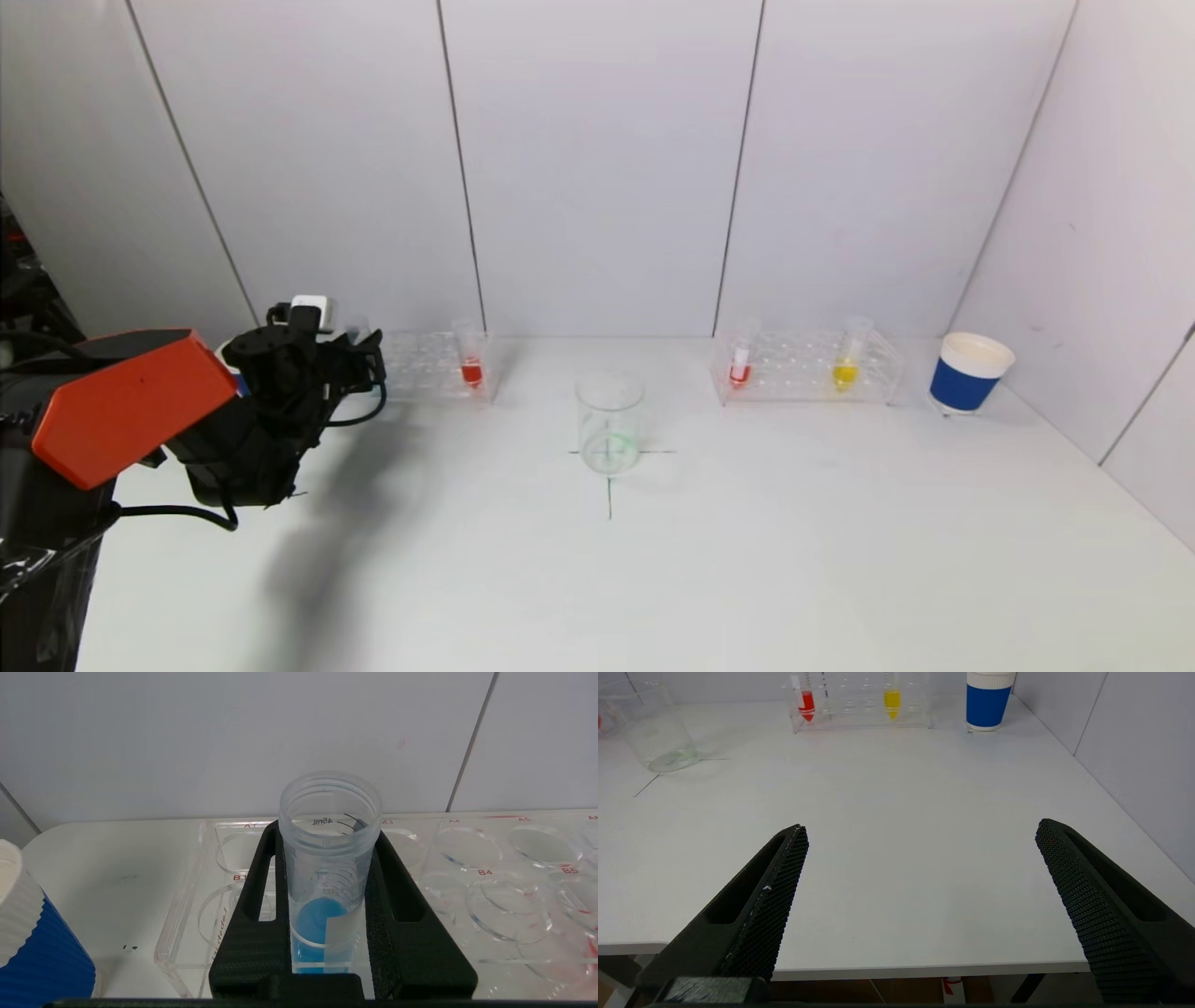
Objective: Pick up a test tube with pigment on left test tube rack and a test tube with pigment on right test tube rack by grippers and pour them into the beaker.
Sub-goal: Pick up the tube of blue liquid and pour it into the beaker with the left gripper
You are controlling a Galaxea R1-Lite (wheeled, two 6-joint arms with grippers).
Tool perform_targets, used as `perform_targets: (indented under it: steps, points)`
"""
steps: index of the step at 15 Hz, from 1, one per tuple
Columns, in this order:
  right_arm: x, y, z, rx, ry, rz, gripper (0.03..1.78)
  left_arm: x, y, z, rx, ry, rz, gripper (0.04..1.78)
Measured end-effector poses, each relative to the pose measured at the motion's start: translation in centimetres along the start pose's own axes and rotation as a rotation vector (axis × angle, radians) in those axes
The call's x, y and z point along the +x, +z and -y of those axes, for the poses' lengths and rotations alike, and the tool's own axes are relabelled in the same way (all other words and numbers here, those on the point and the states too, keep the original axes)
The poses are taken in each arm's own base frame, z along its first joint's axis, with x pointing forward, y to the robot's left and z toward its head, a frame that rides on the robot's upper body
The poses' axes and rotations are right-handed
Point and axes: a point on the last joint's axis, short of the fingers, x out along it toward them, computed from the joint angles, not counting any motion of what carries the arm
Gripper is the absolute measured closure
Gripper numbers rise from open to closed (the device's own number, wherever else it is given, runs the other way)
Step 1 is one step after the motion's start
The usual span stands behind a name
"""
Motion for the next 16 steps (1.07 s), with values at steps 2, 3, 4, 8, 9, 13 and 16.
perform_targets:
  steps: [2, 3, 4, 8, 9, 13, 16]
  points:
    - [0.0, 0.0, 0.0, 0.000, 0.000, 0.000, 0.04, -0.4, 1.0, 0.0, 0.001, 0.000, 0.008, 1.36]
    - [0.0, 0.0, 0.0, 0.000, 0.000, 0.000, 0.04, -0.6, 1.8, 0.0, 0.002, 0.000, 0.015, 1.36]
    - [0.0, 0.0, 0.0, 0.000, 0.000, 0.000, 0.04, -0.8, 2.5, 0.1, 0.002, 0.000, 0.010, 1.36]
    - [0.0, 0.0, 0.0, 0.000, 0.000, 0.000, 0.04, -1.8, 6.3, 0.1, 0.004, 0.000, 0.029, 1.36]
    - [0.0, 0.0, 0.0, 0.000, 0.000, 0.000, 0.04, -2.1, 7.4, 0.2, 0.004, -0.002, 0.029, 1.36]
    - [0.0, 0.0, 0.0, 0.000, 0.000, 0.000, 0.04, -3.6, 12.4, 1.2, 0.019, -0.027, 0.055, 1.36]
    - [0.0, 0.0, 0.0, 0.000, 0.000, 0.000, 0.04, -5.2, 16.7, 2.7, 0.023, -0.065, 0.080, 1.36]
